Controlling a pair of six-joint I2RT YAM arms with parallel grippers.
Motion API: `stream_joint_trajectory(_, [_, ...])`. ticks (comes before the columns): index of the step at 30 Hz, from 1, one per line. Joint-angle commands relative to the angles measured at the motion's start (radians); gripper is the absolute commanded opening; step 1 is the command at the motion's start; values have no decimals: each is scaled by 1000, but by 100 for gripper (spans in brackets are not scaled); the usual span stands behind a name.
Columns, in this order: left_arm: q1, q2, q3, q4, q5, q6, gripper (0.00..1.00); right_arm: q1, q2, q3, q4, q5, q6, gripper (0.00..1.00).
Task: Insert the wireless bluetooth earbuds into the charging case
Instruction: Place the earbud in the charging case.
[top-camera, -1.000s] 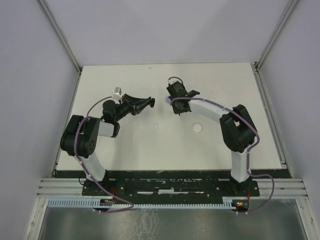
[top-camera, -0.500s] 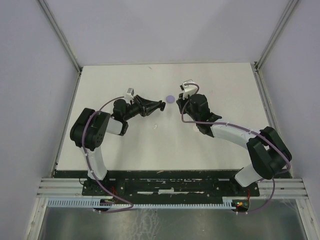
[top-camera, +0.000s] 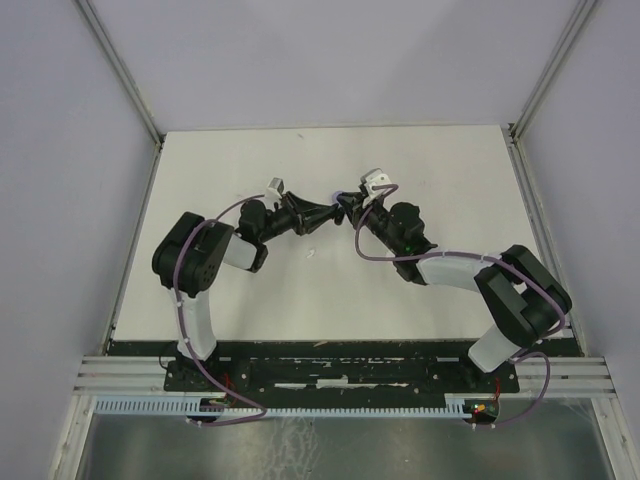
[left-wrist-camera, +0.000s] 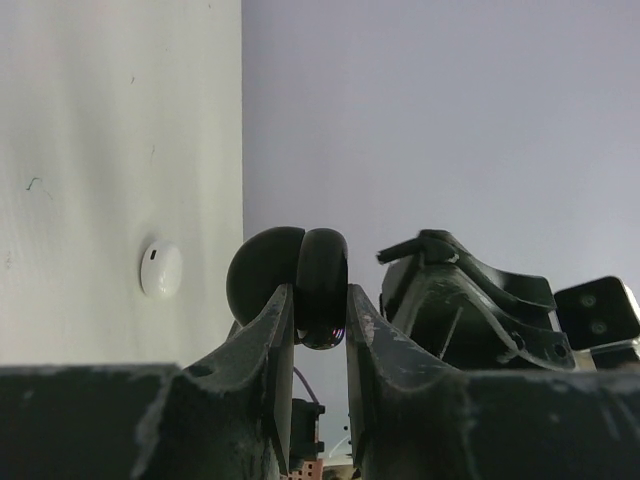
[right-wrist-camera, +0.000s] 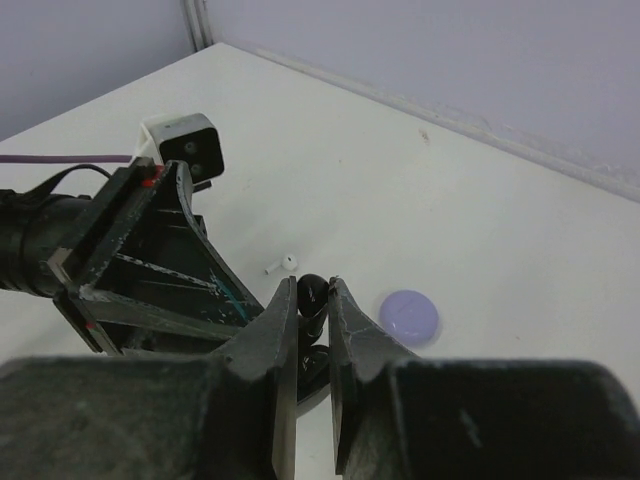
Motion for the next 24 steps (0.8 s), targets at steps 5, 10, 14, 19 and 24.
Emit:
stream_joint_trajectory(5, [-12,42,33,124,-27,-118,3,-3,0,-28,160,-84,-49,1])
stream_joint_trajectory(10, [-14,40,37,127,-32,-119,3,0,2,-62,162,-98,-82,1])
stream_joint_trajectory(14, [-15,37,39,127,-30,-119,3,2,11,-95,204,-111,-102,1])
stream_joint_trajectory(19, [-16,40,40,134,-23,-120,3,4,15,-98,203,-114,-104,1])
stream_joint_trajectory(24, [-16,43,42,139,-19,-120,3,7,20,-95,200,-113,-108,1])
